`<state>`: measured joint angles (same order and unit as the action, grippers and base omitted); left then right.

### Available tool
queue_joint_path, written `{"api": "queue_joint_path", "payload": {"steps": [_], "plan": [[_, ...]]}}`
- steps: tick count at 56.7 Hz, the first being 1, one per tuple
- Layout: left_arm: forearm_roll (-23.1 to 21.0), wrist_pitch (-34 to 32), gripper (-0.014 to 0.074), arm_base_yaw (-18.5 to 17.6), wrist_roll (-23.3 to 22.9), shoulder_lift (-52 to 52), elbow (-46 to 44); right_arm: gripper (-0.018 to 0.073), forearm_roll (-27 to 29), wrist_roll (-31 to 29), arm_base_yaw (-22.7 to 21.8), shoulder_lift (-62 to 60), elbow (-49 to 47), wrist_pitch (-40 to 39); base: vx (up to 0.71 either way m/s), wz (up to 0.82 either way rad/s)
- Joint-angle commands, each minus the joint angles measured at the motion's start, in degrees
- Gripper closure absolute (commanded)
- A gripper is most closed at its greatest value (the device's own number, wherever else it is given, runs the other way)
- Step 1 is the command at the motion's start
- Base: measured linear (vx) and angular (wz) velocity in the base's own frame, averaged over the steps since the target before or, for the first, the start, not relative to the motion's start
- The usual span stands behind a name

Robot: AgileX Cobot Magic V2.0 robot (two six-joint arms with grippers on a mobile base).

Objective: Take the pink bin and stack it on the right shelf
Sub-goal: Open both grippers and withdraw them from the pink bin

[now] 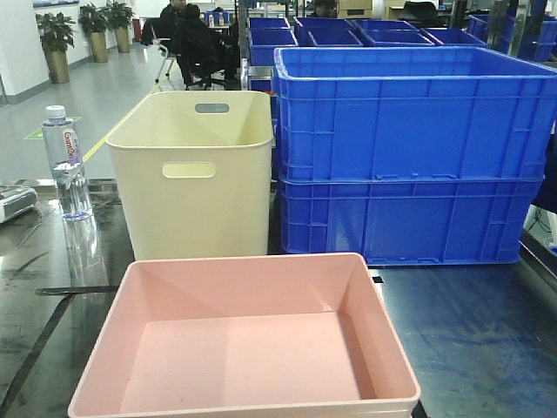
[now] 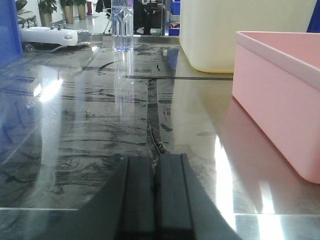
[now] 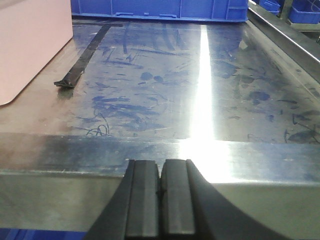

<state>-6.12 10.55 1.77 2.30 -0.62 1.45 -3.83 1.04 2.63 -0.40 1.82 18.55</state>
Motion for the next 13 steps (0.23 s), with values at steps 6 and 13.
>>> {"api": "queue_joint_path", "payload": {"steps": [6,13], "plan": [[-0.11,-4.52,0.0604,-0.05,-0.42,0.49,0.56,0.0571,-0.33,-0.36,0.09,0.84,-0.01,-4.22,0.0,0.0],[-0.11,-4.52,0.0604,-0.05,-0.42,0.49,0.56,0.0571,-0.33,-0.36,0.09,0.84,-0.01,-4.22,0.0,0.0]]}}
